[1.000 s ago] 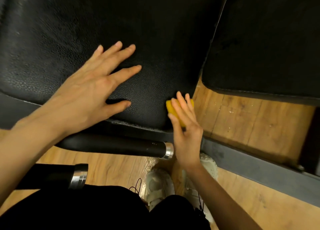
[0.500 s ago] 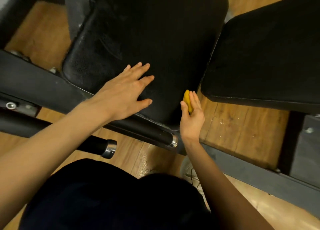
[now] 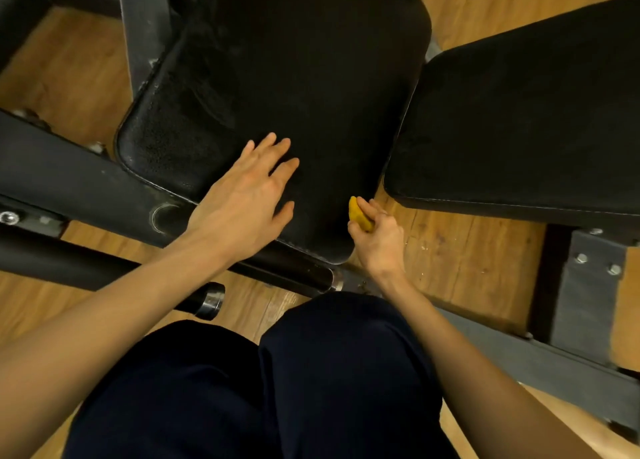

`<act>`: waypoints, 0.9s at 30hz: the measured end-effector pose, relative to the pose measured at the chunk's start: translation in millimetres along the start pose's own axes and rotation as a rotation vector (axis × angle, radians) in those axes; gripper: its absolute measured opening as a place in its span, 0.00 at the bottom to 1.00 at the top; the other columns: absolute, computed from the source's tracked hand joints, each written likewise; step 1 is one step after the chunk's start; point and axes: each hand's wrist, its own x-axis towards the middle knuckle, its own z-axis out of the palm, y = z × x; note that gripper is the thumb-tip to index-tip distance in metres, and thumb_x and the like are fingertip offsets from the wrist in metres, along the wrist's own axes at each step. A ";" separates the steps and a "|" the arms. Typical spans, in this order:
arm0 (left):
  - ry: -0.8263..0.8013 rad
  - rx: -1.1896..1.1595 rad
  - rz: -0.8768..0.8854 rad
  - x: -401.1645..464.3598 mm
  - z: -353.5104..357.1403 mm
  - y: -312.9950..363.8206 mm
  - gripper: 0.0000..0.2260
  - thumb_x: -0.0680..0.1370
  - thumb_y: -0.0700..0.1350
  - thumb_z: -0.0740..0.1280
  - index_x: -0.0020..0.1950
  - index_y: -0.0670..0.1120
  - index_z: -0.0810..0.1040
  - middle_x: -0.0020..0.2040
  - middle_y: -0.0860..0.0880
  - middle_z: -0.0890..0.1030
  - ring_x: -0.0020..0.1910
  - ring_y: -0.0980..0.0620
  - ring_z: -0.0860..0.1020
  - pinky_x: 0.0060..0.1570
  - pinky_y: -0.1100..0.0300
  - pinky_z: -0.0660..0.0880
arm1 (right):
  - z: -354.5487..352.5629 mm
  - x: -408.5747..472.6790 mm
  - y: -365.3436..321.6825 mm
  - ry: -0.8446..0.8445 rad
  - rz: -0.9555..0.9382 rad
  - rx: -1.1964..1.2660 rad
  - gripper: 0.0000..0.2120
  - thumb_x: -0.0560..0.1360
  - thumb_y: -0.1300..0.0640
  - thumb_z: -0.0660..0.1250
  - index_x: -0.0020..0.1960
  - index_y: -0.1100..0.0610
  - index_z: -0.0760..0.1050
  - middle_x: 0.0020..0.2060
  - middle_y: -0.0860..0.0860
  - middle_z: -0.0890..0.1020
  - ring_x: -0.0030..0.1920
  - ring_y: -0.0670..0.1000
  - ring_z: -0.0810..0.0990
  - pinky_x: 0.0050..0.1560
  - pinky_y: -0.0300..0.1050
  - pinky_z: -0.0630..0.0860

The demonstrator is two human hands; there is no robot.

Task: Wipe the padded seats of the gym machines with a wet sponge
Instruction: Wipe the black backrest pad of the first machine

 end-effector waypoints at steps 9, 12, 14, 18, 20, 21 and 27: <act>-0.134 -0.071 0.057 -2.9 -8.7 2.1 0.24 0.79 0.46 0.63 0.75 0.42 0.67 0.78 0.43 0.60 0.79 0.46 0.53 0.77 0.49 0.49 | -30.9 -9.0 -22.4 -0.108 -0.126 -0.337 0.26 0.78 0.53 0.63 0.74 0.43 0.64 0.70 0.47 0.71 0.70 0.50 0.66 0.61 0.49 0.71; -0.187 -0.147 0.042 -9.2 -26.2 11.0 0.22 0.79 0.43 0.65 0.73 0.43 0.70 0.77 0.42 0.64 0.79 0.45 0.56 0.77 0.46 0.51 | -52.9 -26.2 -42.4 -0.119 -0.104 -0.351 0.23 0.77 0.50 0.64 0.71 0.44 0.69 0.65 0.48 0.75 0.66 0.50 0.69 0.58 0.49 0.72; -0.211 -0.185 0.033 -15.5 -44.1 21.9 0.21 0.78 0.42 0.66 0.72 0.43 0.72 0.75 0.42 0.66 0.78 0.44 0.57 0.77 0.46 0.52 | -71.0 -41.4 -58.2 -0.106 -0.076 -0.342 0.21 0.75 0.49 0.64 0.68 0.45 0.73 0.61 0.48 0.77 0.64 0.50 0.71 0.58 0.50 0.75; -0.235 -0.251 -0.015 -24.8 -96.2 46.9 0.21 0.79 0.42 0.66 0.72 0.43 0.71 0.76 0.44 0.66 0.78 0.46 0.57 0.77 0.52 0.47 | -111.2 -74.6 -99.7 -0.086 -0.081 -0.385 0.19 0.74 0.48 0.68 0.64 0.46 0.76 0.55 0.48 0.78 0.60 0.51 0.72 0.52 0.51 0.77; -0.237 -0.290 -0.039 -26.1 -124.6 58.4 0.21 0.79 0.42 0.66 0.72 0.43 0.71 0.76 0.44 0.66 0.78 0.47 0.56 0.76 0.54 0.44 | -132.2 -91.1 -123.1 -0.129 -0.082 -0.443 0.20 0.74 0.48 0.69 0.65 0.48 0.76 0.56 0.49 0.77 0.61 0.51 0.71 0.51 0.51 0.77; -0.247 -0.304 -0.049 -26.2 -139.0 64.6 0.21 0.80 0.43 0.65 0.73 0.43 0.70 0.76 0.45 0.65 0.79 0.48 0.55 0.76 0.56 0.43 | -142.9 -98.9 -134.7 -0.144 -0.089 -0.475 0.21 0.74 0.49 0.69 0.66 0.49 0.75 0.56 0.49 0.77 0.61 0.51 0.71 0.52 0.52 0.77; -0.302 -0.338 -0.051 -26.1 -217.1 99.6 0.22 0.81 0.46 0.63 0.75 0.45 0.67 0.78 0.47 0.62 0.79 0.50 0.51 0.74 0.59 0.38 | -209.3 -143.8 -198.4 -0.127 -0.063 -0.561 0.16 0.72 0.54 0.70 0.59 0.54 0.78 0.55 0.53 0.75 0.60 0.55 0.70 0.56 0.55 0.76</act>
